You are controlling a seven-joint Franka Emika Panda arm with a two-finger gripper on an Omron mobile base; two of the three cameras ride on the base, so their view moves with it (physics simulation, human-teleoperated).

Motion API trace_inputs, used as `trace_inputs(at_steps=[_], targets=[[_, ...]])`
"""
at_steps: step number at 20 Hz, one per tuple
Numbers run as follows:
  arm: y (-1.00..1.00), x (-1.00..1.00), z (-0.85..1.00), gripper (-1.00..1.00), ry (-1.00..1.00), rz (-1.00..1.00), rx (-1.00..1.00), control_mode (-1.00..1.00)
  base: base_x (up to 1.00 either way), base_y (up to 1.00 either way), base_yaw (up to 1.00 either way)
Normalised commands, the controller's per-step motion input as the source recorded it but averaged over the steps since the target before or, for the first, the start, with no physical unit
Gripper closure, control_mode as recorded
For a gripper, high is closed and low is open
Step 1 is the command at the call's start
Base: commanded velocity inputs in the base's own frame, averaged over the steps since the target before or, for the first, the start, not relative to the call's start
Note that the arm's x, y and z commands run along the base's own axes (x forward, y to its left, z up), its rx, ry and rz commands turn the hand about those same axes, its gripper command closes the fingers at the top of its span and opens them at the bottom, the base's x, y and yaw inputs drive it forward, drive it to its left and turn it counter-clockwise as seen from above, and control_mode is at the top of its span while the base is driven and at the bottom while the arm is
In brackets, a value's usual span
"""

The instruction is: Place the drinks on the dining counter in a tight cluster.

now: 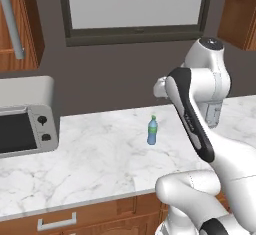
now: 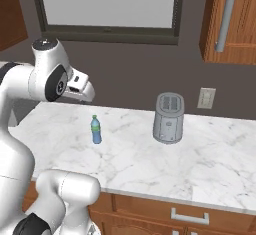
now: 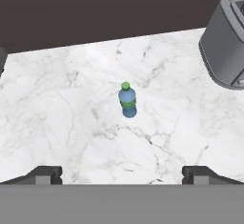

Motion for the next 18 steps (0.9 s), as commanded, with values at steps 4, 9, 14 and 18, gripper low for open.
trace_inputs(at_steps=[4, 9, 14, 18], targets=[[0.0, 0.0, -0.54, -1.0, 0.0, 0.0, -0.04, -1.0, 0.0, 0.0, 0.0], [0.0, 0.04, -0.48, -1.0, 0.0, 0.0, -0.05, -1.0, 0.0, 0.0, 0.0], [0.0, 0.17, -0.39, -1.0, 0.07, 0.02, -0.05, -1.0, 0.0, 0.0, 0.0], [-0.03, 0.38, -0.02, -1.0, 0.13, 0.04, -0.02, -1.0, 0.0, 0.0, 0.0]])
